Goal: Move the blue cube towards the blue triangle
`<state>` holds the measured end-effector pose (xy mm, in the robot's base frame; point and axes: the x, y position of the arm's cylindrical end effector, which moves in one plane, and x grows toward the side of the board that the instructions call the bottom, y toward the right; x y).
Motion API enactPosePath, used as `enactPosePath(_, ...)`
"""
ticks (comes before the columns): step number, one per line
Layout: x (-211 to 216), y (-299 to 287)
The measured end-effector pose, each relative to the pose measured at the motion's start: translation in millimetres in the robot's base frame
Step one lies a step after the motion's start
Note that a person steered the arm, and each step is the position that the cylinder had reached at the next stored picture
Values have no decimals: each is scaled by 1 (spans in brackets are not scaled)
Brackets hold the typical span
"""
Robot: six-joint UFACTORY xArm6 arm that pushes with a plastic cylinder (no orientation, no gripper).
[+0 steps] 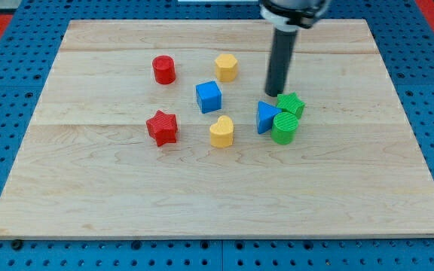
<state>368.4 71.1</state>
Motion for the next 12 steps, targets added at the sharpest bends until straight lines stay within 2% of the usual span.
enactPosePath(1, -30, -58)
enactPosePath(2, -31, -125)
enactPosePath(3, -21, -156)
enactPosePath(5, 13, -95)
enactPosePath(8, 63, -87)
enactPosePath(10, 63, -49)
enactPosePath(12, 58, -34)
